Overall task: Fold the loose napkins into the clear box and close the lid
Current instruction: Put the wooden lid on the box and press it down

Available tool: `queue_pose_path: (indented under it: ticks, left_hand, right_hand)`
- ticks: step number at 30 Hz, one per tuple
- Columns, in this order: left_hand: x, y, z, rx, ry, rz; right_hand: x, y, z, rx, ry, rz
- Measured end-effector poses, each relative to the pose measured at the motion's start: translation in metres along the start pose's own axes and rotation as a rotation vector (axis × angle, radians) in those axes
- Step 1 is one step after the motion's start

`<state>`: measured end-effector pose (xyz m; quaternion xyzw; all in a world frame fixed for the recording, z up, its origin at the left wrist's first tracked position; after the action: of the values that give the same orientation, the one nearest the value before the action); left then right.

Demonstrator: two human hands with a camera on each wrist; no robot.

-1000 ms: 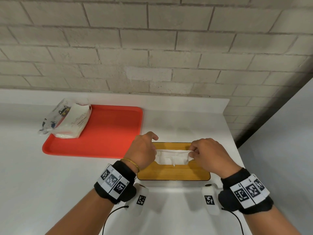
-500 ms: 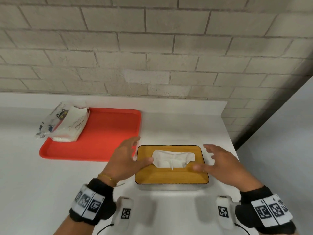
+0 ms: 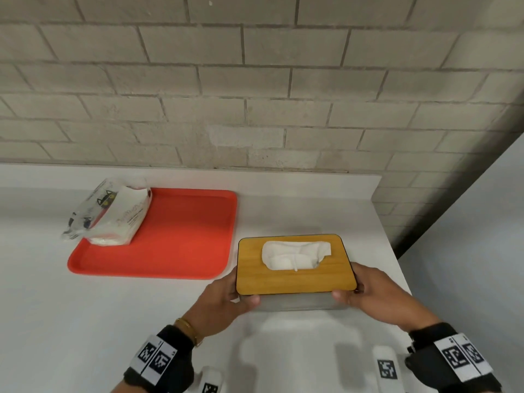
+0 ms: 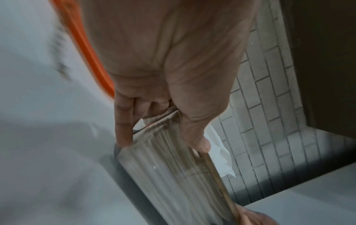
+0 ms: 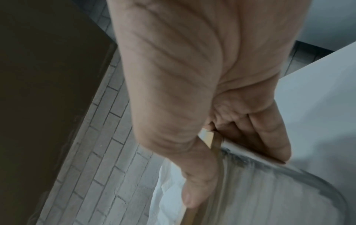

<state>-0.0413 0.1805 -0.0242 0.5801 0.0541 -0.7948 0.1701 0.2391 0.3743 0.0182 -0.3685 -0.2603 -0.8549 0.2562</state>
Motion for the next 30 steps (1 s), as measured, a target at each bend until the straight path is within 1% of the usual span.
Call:
queue_pose_path:
  ticks: [4,7,13,15,20,24,30]
  left_hand:
    - [-0.006,-0.045,0.015,-0.035,0.053,0.003]
    - [-0.011,-0.080,0.027,-0.071,0.036,0.011]
    - [-0.015,-0.141,0.046,-0.152,-0.088,0.060]
    - [-0.014,-0.156,0.048,-0.153,-0.075,0.073]
    - [-0.011,-0.183,0.051,-0.158,-0.080,0.077]
    - [-0.011,-0.198,0.055,-0.201,-0.125,0.095]
    - [-0.006,-0.210,0.062,-0.204,-0.125,0.129]
  right_hand:
    - [0.008,-0.038,0.007,-0.038,-0.119,0.000]
    - [0.010,-0.075,0.005,-0.059,-0.158,-0.016]
    - [0.024,-0.138,0.008,-0.082,-0.141,-0.063]
    - [0.027,-0.155,0.011,-0.096,-0.115,-0.088]
    - [0.029,-0.190,0.017,-0.107,-0.089,-0.123]
    - [0.032,-0.209,0.015,-0.132,-0.060,-0.114]
    - [0.030,-0.226,0.011,-0.150,-0.036,-0.129]
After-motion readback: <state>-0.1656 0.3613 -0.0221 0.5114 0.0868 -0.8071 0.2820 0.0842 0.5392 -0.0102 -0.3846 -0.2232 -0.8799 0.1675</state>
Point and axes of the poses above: each hand's wrist, its own y-axis away from the middle knuckle, its own z-axis out of the back of the hand, x = y × z, the point moved 1 cm from there along -y, towards the middle knuckle, and after that the axes turned 8 degrees about -x, right-handed, at the moved point
